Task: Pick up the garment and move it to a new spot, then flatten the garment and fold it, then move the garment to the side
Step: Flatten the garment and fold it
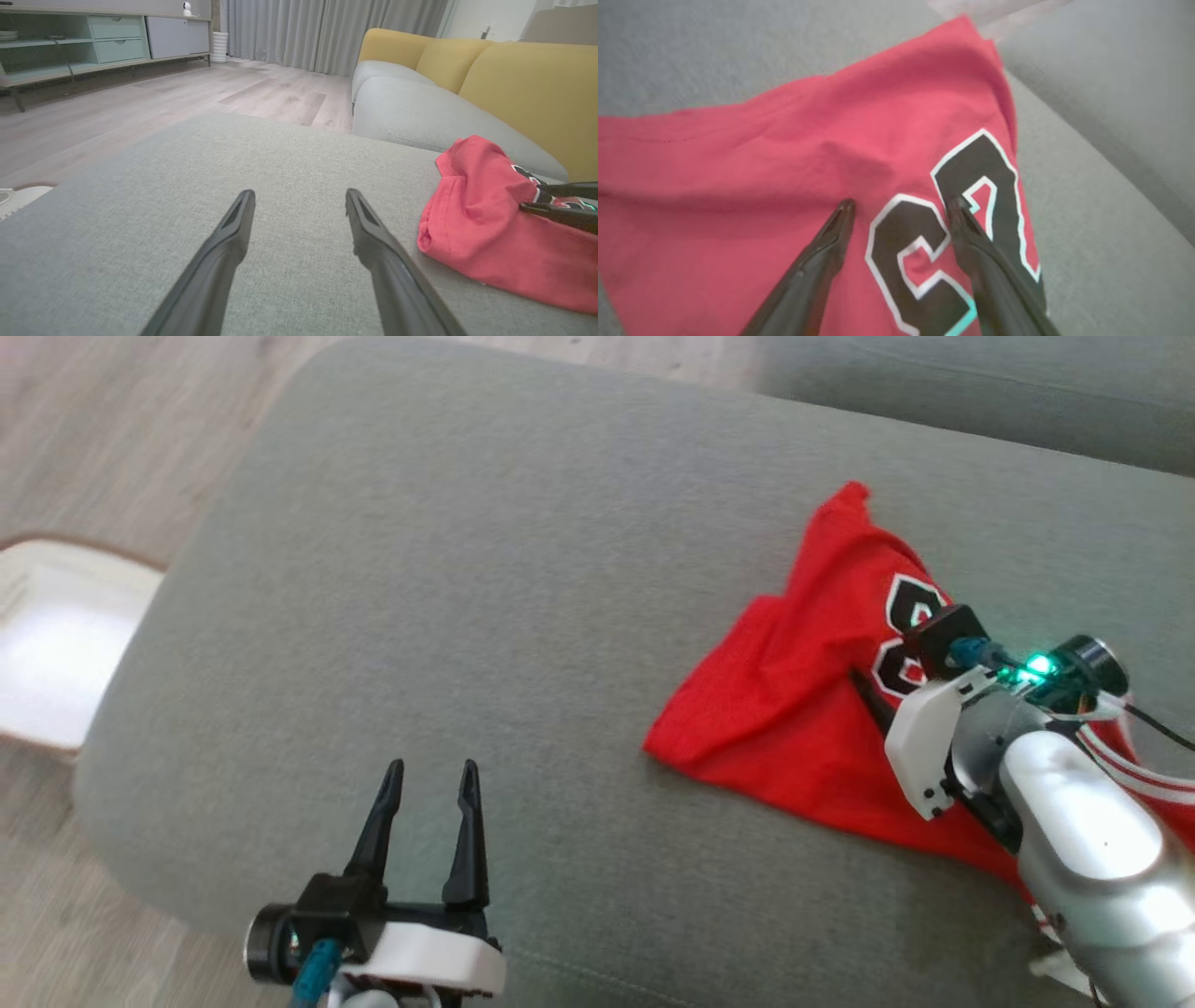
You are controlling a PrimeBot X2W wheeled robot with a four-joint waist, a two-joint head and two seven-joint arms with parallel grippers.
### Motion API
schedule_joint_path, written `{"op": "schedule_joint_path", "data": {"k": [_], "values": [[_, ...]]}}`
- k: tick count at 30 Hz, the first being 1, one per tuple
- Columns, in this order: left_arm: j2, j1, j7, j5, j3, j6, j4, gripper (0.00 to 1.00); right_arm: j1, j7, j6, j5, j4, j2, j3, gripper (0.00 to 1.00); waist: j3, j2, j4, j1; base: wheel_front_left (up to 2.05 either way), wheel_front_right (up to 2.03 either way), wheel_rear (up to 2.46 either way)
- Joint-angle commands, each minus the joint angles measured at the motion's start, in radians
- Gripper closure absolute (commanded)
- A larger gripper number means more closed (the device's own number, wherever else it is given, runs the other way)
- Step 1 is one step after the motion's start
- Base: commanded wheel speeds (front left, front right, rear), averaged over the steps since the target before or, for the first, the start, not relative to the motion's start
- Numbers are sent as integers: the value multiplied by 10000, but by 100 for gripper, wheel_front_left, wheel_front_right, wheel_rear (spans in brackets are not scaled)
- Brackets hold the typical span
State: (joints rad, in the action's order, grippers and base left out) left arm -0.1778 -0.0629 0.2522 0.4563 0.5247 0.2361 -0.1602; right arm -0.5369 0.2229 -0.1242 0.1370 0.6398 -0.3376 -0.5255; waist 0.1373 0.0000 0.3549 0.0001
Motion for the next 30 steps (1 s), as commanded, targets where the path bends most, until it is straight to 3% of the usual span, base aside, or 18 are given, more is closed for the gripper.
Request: {"op": "schedule_joint_path", "data": {"k": [1, 2, 3, 5, 13, 22, 30], "values": [[20, -422, 95, -122, -330, -37, 226, 0, -308, 84, -65, 164, -64, -144, -265, 0, 137, 0, 299, -1, 0, 0, 0], [54, -399, 95, -141, -352, -55, 215, 0, -399, 149, -65, 247, 116, -185, -397, 11, 140, 0, 350, -1, 0, 0, 0], [84, -373, 95, -162, -374, -73, 203, 0, -476, 201, -65, 337, 273, -213, -507, 52, 137, 0, 383, -1, 0, 0, 0], [141, -315, 95, -210, -419, -108, 181, 0, -600, 181, -65, 499, 498, -251, -682, 100, 123, 0, 416, -1, 0, 0, 0], [316, -138, 95, -432, -597, -253, 74, 0, -1151, -1071, -65, 1022, 472, -58, -148, 100, -31, 0, 251, -1, 0, 0, 0], [389, -33, 95, -543, -755, -358, 26, 0, -1260, -600, -65, 1427, -1132, -471, 89, 100, -101, 0, 0, -1, 0, 0, 0], [654, -416, 95, -697, -718, -597, 3, 0, -1865, -518, -65, 999, 222, -818, 881, 100, 522, 0, 267, -1, 0, 0, 0]]}}
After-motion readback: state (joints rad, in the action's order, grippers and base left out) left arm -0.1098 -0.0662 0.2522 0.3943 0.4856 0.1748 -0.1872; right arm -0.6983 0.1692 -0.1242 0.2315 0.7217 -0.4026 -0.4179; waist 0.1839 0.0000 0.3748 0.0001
